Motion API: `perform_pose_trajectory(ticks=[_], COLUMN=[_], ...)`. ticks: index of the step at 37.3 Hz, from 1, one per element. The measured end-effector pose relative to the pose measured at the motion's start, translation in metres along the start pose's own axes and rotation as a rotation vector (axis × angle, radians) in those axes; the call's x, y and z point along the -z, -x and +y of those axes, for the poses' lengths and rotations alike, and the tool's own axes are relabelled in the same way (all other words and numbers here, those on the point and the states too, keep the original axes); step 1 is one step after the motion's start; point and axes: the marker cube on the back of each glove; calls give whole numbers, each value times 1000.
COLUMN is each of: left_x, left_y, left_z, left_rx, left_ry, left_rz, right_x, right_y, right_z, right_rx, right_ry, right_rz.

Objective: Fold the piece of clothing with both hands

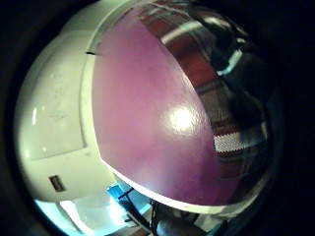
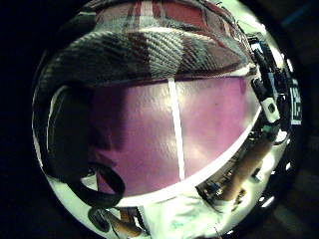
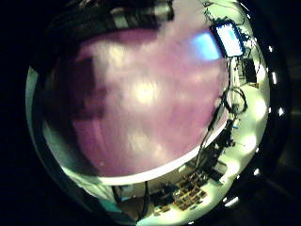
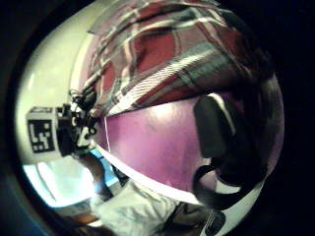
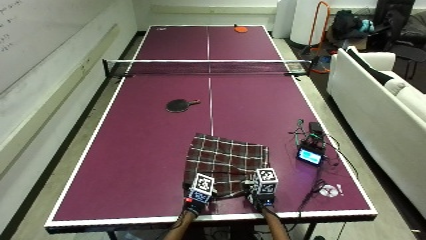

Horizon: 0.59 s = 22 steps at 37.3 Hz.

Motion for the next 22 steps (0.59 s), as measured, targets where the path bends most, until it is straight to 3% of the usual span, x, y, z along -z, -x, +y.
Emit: perform_pose_trajectory(ticks=[5, 9, 12, 15, 18, 22], left_x=[-45, -52, -37, -19, 2, 45], left_y=[2, 3, 12, 25, 36, 67], left_z=[-65, -105, -84, -53, -39, -38], left_rx=[71, 78, 79, 65, 1, -62], left_ry=[-291, -532, -558, -568, -609, -649], left_rz=[-123, -69, -3, -2, 34, 43], right_x=[-7, -20, -49, -46, -21, 26], right_y=[1, -8, -22, -21, -15, -11], right_z=[-2, -21, -54, -48, -26, -12], right_rx=[1, -13, 34, 77, 110, 162], right_ry=[-34, -219, -402, -492, -489, -384], right_rz=[-42, -23, -45, -110, -185, -322])
